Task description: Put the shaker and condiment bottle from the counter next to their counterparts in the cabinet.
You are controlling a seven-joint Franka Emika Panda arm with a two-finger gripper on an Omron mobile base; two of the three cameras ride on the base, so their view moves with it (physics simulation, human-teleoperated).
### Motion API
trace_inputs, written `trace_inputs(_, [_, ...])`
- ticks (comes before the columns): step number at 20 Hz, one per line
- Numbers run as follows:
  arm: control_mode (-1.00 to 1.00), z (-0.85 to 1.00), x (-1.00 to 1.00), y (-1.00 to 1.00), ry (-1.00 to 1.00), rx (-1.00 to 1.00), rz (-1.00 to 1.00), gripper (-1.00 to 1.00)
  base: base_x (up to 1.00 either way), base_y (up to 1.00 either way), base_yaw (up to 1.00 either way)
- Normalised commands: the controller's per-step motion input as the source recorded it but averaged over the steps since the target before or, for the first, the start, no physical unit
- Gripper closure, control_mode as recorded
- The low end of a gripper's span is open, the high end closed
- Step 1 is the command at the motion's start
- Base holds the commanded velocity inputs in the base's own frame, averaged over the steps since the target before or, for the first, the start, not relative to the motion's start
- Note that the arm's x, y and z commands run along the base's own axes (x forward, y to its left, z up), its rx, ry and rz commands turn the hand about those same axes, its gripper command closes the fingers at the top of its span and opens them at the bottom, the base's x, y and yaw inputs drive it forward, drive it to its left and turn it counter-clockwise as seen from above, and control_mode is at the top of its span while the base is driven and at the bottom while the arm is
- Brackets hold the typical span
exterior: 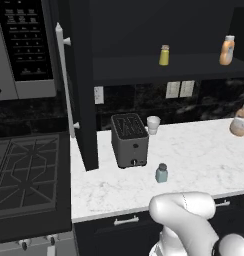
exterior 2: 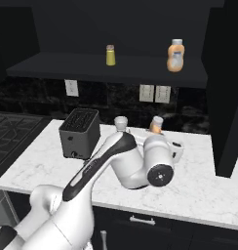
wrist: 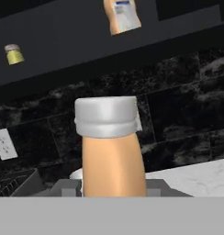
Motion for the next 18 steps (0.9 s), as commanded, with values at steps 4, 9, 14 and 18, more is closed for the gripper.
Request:
trace_inputs(4, [-1.00,0.76,-0.22,0.00,-0.03,0.00,-0.17,1.00,0.00,0.00,0.00])
trace_inputs(9, [-1.00,0.73,-0.36,0.00,-0.05,0.00,-0.15,1.00,0.00,0.00,0.00])
trace_inputs(14, [-1.00,0.67,-0.32,0.00,-0.03,0.00,-0.14,1.00,0.00,0.00,0.00])
trace_inputs(18, [-1.00,0.60,-0.26,0.00,0.00,0.00,-0.17,1.00,0.00,0.00,0.00])
